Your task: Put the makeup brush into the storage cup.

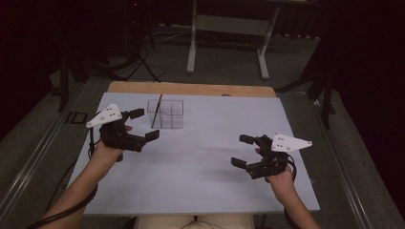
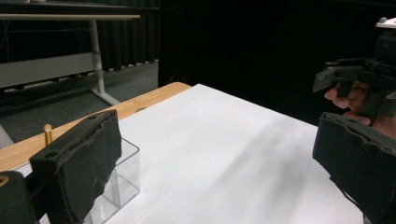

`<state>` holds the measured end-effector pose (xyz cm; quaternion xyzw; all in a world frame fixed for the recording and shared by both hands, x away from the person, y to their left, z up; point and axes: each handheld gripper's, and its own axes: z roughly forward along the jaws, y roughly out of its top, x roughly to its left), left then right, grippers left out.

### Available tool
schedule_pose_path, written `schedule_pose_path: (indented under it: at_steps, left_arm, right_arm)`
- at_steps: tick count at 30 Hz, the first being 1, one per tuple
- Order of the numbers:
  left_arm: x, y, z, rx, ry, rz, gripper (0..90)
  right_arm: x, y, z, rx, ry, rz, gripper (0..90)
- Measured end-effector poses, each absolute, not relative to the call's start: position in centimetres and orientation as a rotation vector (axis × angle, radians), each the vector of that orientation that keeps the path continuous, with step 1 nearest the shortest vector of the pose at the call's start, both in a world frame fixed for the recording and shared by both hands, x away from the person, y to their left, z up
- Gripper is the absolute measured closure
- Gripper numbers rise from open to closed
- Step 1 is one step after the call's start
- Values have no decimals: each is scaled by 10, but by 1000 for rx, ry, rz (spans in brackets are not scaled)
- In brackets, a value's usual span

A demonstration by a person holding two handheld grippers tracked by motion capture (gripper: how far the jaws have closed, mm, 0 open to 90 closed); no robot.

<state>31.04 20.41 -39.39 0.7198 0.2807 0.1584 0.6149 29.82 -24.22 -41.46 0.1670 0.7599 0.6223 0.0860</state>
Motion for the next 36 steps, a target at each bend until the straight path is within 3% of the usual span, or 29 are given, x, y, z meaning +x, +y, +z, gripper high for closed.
schedule_pose_path:
  at_steps: [36]
  left_arm:
    - [275, 189, -443, 1696, 605, 246, 24]
  right_arm:
    - [298, -241, -417, 502, 2278, 1843, 146]
